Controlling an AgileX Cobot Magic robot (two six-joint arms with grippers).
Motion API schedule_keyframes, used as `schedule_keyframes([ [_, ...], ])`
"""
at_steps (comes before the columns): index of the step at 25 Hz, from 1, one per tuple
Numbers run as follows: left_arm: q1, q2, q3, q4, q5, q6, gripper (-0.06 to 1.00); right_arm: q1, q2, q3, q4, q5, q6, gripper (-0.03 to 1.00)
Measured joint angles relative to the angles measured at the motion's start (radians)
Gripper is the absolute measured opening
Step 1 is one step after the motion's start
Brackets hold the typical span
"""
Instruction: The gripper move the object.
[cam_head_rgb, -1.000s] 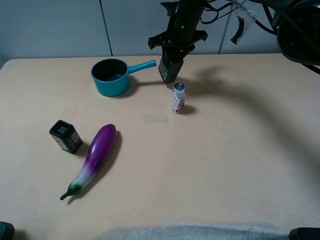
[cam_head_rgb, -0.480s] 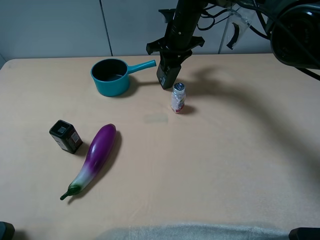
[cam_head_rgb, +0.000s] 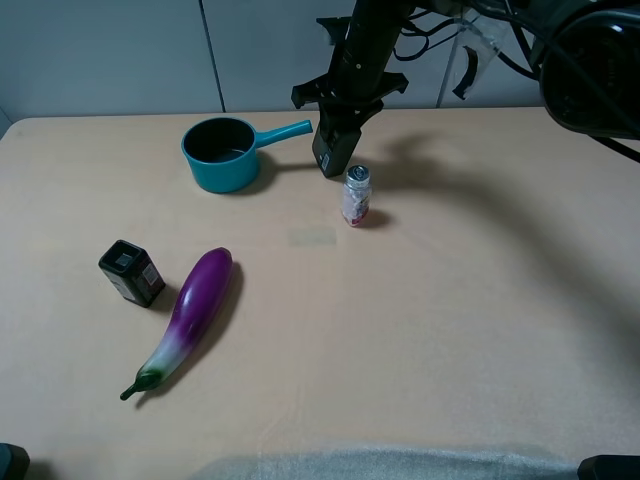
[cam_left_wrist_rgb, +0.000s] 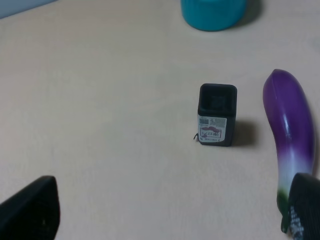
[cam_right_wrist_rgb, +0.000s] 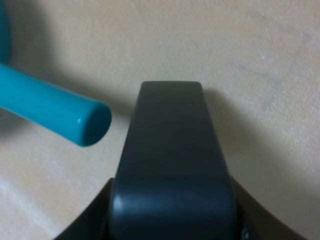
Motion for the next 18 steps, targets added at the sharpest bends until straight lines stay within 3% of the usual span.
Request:
schedule_keyframes([
  [8,0.0,0.0,0.0,0.0,0.0,0.0,0.9,0.0,0.005,0.0,0.004,-0.026,0.0,0.55],
  [18,0.0,0.0,0.0,0.0,0.0,0.0,0.9,0.0,0.005,0.0,0.004,-0.03,0.0,0.57],
])
